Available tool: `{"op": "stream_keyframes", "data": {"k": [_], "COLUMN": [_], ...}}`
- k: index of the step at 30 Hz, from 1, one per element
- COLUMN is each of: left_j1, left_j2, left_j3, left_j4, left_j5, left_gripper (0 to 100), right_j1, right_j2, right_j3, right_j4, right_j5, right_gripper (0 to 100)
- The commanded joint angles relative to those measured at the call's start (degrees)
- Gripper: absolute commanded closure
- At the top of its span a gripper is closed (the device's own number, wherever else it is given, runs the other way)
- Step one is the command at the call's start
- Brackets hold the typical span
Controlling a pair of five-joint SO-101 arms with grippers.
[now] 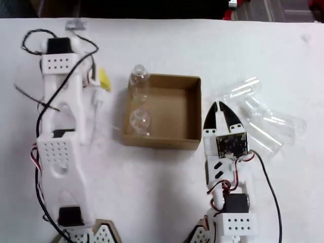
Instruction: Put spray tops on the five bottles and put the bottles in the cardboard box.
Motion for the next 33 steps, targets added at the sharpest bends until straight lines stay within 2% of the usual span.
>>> {"op": "stream_keyframes", "data": {"k": [1,9,13,18,25,33], "left_j1": [3.0,8.3,10.9,11.2,11.5,13.2], "left_j2": [-10.2,-33.3,-43.6,-56.4,-74.2,-89.2], "left_j3": [7.5,26.0,37.3,56.2,83.3,108.5], "left_j4": [0.5,0.0,-4.7,-17.4,-40.3,-62.2], "left_j5": [4.7,4.9,4.9,4.7,5.2,5.0], "left_gripper": [72,72,72,72,72,72], "right_j1": [-0.4,-0.4,-0.4,-0.4,-0.4,-0.4], "right_j2": [0.2,0.0,0.0,0.0,0.2,0.2], "right_j3": [0.6,0.6,0.6,0.6,0.6,0.6], "right_j4": [-1.4,-1.4,-1.2,-1.2,-1.2,-1.3], "right_j5": [0.2,0.2,0.2,0.2,0.2,0.2], "right_gripper": [98.1,98.1,98.1,98.1,98.1,98.1]}}
